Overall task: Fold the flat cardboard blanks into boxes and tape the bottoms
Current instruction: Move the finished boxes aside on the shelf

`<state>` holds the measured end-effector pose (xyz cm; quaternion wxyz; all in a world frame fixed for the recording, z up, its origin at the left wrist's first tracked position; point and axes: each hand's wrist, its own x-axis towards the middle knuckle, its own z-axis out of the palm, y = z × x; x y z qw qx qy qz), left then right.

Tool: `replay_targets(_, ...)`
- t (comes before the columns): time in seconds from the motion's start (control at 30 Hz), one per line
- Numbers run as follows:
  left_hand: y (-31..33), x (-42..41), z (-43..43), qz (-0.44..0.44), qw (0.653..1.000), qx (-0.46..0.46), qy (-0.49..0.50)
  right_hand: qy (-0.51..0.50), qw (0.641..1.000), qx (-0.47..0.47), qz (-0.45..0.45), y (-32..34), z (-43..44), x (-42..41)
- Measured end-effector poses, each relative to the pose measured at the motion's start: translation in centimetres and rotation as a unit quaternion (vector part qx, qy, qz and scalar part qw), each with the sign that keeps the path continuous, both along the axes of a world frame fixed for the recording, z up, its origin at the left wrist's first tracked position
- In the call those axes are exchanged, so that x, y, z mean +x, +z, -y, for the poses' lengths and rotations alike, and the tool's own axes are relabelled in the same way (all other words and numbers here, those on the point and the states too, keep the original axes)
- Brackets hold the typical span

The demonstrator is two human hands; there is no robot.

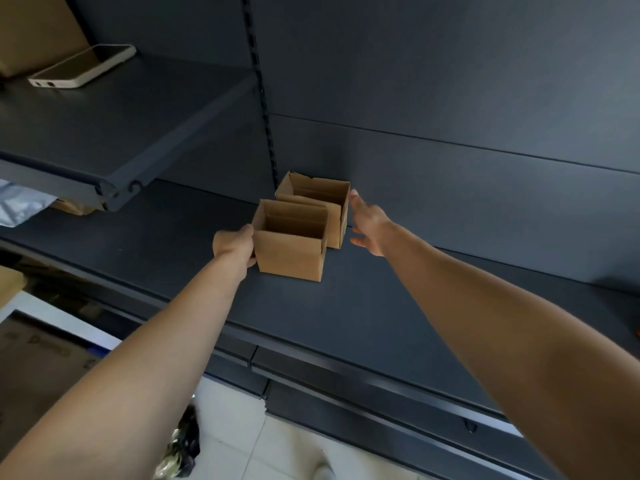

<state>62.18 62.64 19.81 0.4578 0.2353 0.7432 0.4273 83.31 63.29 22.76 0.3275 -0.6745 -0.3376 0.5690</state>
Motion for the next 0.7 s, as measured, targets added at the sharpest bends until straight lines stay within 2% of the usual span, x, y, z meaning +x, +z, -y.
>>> replay_targets(0.13, -0.4, 0.3, 0.2, 0.083, 0.996, -0.006, -0.001, -0.003, 1.000, -0.002, -0.028, -0.6, -1.1, -1.1)
replay_targets(0.4, -0.4, -0.6, -1.0, 0.093, 0.994, 0.035, 0.037, 0.044, 0.997, 0.010, -0.062, -1.3, -3.3, -4.0)
replay_targets(0.6, -0.5, 0.2, -0.3, 0.112, 0.994, -0.017, 0.005, 0.043, 0.997, -0.006, -0.056, -1.9, -3.3, -3.6)
replay_targets(0.7, -0.1, 0.7, -0.1, 0.136, 0.991, 0.002, 0.008, 0.052, 0.994, -0.014, -0.091, -1.8, -3.0, -3.5)
